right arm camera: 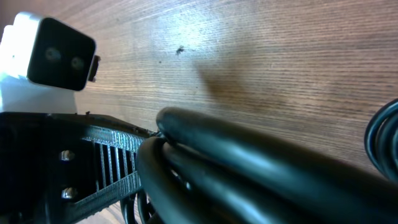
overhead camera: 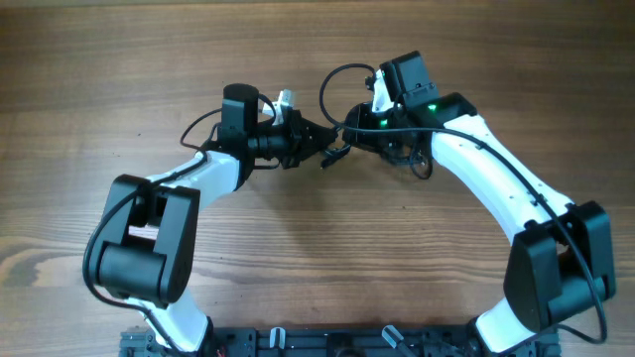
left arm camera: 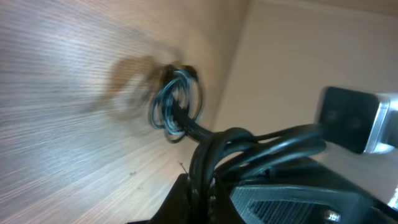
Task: Untangle cables
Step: 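Lift the cable and pull loops apart between both grippers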
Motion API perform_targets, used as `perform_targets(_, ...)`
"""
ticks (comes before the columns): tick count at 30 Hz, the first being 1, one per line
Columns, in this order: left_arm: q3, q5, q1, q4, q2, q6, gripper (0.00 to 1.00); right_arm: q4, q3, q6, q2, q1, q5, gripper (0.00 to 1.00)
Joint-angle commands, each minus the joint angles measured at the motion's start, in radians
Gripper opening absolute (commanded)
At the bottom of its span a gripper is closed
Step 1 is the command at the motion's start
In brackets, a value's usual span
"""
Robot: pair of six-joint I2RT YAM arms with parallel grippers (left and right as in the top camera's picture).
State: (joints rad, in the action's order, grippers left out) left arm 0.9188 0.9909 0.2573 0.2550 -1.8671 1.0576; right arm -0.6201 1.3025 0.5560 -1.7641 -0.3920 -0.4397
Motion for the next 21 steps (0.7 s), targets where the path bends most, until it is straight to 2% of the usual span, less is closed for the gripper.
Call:
perform_targets(1, -0.011, -0.190, 0.012, -0.182, 0.003, -0.204, 0.04, 0.038, 0.012, -0.051, 0.001, 0.033, -0.174, 0.04)
perform_targets(3, -0.011, -0.231, 0.029, -0.266, 0.003, -0.319, 0.04, 0.063, 0.012, -0.060, 0.001, 0.068, -0.308, 0.04)
perform_targets(6, -0.011, -0.204, 0.073, -0.295, 0.003, -0.370, 0.04, 0.124, 0.012, -0.047, 0.001, 0.105, -0.352, 0.04)
perform_targets(8, -0.011, -0.121, 0.121, -0.289, 0.003, -0.375, 0.04, 0.184, 0.012, -0.014, 0.001, 0.112, -0.346, 0.04)
perform_targets(13, -0.011, 0.144, 0.201, -0.309, 0.003, -0.509, 0.04, 0.311, 0.012, 0.102, 0.001, 0.116, -0.336, 0.04)
perform_targets(18, -0.011, 0.140, 0.212, -0.320, 0.003, -0.533, 0.04, 0.327, 0.012, 0.130, 0.001, 0.195, -0.407, 0.04)
perform_targets(21, -0.011, 0.054, 0.210, -0.324, 0.003, -0.534, 0.04, 0.317, 0.012, 0.093, 0.001, 0.260, -0.468, 0.04)
